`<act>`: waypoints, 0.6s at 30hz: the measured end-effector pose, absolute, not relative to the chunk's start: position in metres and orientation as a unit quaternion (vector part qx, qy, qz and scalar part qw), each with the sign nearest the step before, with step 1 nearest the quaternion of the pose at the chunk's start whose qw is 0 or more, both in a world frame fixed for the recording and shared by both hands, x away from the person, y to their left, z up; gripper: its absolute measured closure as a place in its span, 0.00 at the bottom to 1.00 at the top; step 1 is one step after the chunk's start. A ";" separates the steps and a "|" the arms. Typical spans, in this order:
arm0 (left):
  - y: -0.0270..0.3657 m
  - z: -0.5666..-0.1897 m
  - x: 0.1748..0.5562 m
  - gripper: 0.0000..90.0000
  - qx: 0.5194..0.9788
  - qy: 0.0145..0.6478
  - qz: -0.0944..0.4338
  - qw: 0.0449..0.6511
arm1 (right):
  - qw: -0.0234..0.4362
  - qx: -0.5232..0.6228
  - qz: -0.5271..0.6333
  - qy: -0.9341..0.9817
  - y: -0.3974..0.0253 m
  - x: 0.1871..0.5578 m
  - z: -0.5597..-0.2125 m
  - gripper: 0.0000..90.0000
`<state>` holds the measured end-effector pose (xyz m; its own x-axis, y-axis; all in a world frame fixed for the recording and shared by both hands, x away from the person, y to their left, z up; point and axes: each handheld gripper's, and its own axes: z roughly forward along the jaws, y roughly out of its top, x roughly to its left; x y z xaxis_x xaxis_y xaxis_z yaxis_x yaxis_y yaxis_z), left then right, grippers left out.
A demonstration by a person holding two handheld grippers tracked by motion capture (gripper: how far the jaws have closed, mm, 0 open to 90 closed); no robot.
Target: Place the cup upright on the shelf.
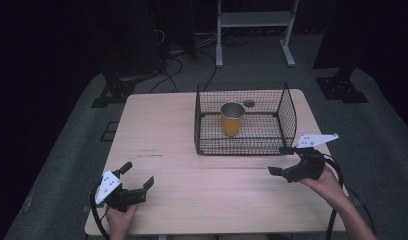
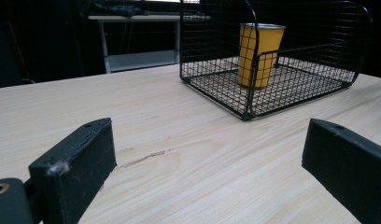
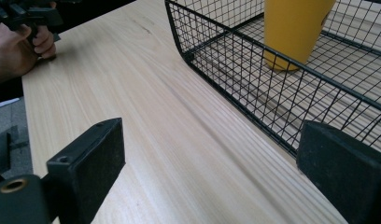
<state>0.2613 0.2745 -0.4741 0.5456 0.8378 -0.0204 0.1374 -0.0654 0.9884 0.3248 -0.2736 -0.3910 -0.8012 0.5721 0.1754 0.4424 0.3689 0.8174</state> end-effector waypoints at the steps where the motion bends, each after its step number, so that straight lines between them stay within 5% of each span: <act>1: 0.274 -0.474 0.261 0.02 0.664 0.368 0.304 0.576 | 0.069 0.308 0.471 0.823 -0.274 0.324 -0.392 0.08; 18: 0.274 -0.474 0.261 0.02 0.663 0.368 0.304 0.577 | 0.071 0.327 0.467 0.819 -0.288 0.310 -0.410 0.08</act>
